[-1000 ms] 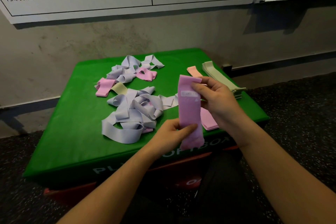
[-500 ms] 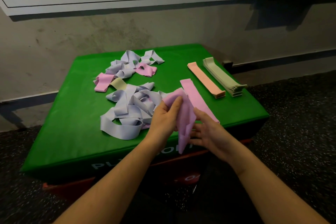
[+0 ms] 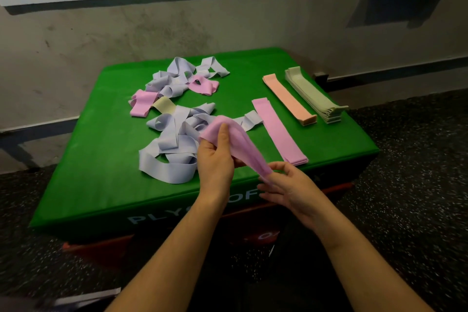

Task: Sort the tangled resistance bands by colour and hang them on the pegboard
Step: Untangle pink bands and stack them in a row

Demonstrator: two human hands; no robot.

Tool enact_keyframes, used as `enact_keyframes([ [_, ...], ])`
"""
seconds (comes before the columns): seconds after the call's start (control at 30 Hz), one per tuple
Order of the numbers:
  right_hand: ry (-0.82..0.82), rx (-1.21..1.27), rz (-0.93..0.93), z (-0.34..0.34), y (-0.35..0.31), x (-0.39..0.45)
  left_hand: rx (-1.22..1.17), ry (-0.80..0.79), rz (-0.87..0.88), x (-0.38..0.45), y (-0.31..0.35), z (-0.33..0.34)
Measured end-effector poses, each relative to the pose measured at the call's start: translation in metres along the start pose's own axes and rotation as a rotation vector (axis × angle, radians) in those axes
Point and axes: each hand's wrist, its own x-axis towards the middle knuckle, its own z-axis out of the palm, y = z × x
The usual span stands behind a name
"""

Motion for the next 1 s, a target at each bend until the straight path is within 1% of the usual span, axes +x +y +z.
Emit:
enact_keyframes([
  [0.07, 0.084, -0.139, 0.002, 0.000, 0.005, 0.001, 0.031, 0.016, 0.051, -0.003, 0.000, 0.000],
  [0.13, 0.136, -0.154, -0.023, -0.002, 0.007, 0.000, 0.029, 0.044, 0.048, -0.004, -0.003, -0.002],
  [0.2, 0.123, -0.042, -0.037, -0.006, 0.006, -0.003, -0.005, 0.084, 0.002, -0.003, -0.007, -0.007],
  [0.27, 0.063, 0.200, -0.025, -0.006, 0.005, -0.007, -0.042, 0.093, -0.049, -0.003, -0.014, -0.012],
  [0.37, -0.030, 0.526, 0.044, -0.002, 0.008, -0.010, -0.096, 0.093, -0.093, -0.009, -0.021, -0.015],
  [0.43, -0.096, 0.659, 0.107, 0.002, 0.011, -0.012, -0.128, 0.090, -0.114, -0.013, -0.023, -0.016],
  [0.47, -0.117, 0.684, 0.135, 0.003, 0.013, -0.013, -0.138, 0.099, -0.129, -0.014, -0.023, -0.017],
  [0.53, -0.123, 0.657, 0.168, 0.006, 0.015, -0.015, -0.176, 0.131, -0.156, -0.013, -0.022, -0.021],
  [0.63, -0.021, 0.512, 0.149, 0.010, 0.020, -0.011, -0.234, 0.166, -0.152, -0.011, -0.017, -0.024],
  [0.67, 0.006, 0.509, 0.137, 0.010, 0.021, -0.008, -0.246, 0.168, -0.139, -0.011, -0.015, -0.024],
  [0.73, -0.010, 0.631, 0.138, 0.011, 0.020, -0.006, -0.247, 0.163, -0.121, -0.012, -0.017, -0.024],
  [0.8, -0.101, 0.811, 0.145, 0.012, 0.017, -0.008, -0.263, 0.157, -0.142, -0.013, -0.021, -0.022],
  [0.83, -0.142, 0.861, 0.143, 0.012, 0.016, -0.008, -0.281, 0.153, -0.161, -0.013, -0.024, -0.022],
  [0.9, -0.155, 0.884, 0.119, 0.012, 0.015, -0.008, -0.333, 0.151, -0.196, -0.013, -0.027, -0.021],
  [1.0, -0.116, 0.904, 0.097, 0.011, 0.015, -0.004, -0.383, 0.148, -0.251, -0.014, -0.027, -0.020],
])
